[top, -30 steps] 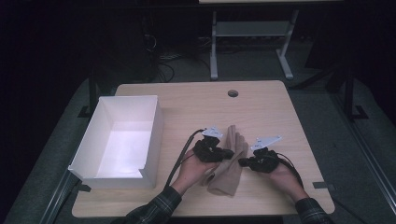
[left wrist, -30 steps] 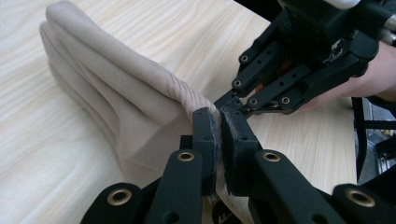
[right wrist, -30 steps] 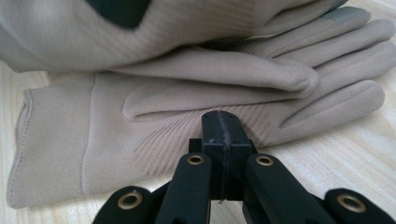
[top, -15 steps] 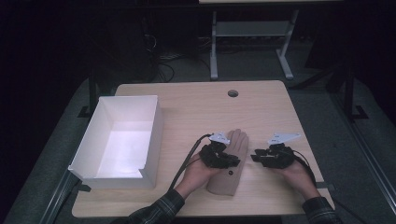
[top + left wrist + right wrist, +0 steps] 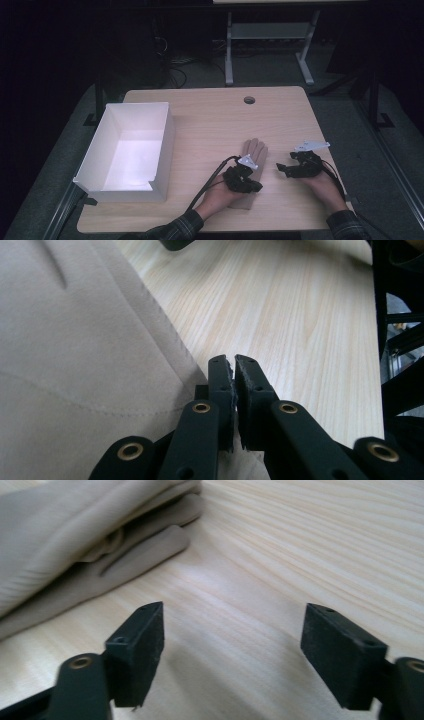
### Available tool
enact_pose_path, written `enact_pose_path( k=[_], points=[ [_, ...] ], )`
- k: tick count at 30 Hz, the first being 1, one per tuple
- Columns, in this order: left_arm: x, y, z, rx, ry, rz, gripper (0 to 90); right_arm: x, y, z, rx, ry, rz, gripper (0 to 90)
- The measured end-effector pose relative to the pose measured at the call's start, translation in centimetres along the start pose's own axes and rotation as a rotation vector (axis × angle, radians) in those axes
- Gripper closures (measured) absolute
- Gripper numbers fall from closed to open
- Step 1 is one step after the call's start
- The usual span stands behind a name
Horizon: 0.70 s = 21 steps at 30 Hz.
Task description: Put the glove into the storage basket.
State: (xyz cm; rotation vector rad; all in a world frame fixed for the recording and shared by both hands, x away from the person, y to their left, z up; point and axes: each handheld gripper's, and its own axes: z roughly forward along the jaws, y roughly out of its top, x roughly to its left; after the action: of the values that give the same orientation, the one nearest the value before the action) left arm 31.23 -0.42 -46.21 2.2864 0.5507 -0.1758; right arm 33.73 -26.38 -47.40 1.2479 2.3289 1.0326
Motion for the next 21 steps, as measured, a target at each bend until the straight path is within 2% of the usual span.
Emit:
enact_pose_path(
  k=[7, 9, 12, 13, 17, 21],
  points=[
    [0.6, -0.9, -1.5, 0.021, 0.039, 0.002, 85.4, 0.2, -0.1, 0.4, 0.011, -0.01, -0.007, 18.9],
    [1.1, -1.4, -2.5, 0.034, 0.064, -0.001, 85.4, 0.3, -0.3, 0.5, 0.01, -0.012, -0.007, 18.3],
    [1.6, -2.0, -3.2, 0.032, 0.08, -0.016, 85.0, 0.3, -0.3, 0.5, 0.007, -0.005, -0.012, 17.9],
    [2.1, -2.5, -3.9, 0.027, 0.086, -0.039, 85.0, 0.3, -0.3, 0.6, 0.005, -0.005, -0.017, 16.8],
    [2.7, -3.3, -5.3, 0.044, 0.131, -0.039, 85.0, 0.4, -0.4, 0.7, 0.0, -0.003, -0.026, 13.8],
    [3.1, -3.7, -6.3, 0.035, 0.156, -0.055, 82.4, 0.3, -0.5, 0.7, -0.007, 0.0, -0.032, 13.4]
  ],
)
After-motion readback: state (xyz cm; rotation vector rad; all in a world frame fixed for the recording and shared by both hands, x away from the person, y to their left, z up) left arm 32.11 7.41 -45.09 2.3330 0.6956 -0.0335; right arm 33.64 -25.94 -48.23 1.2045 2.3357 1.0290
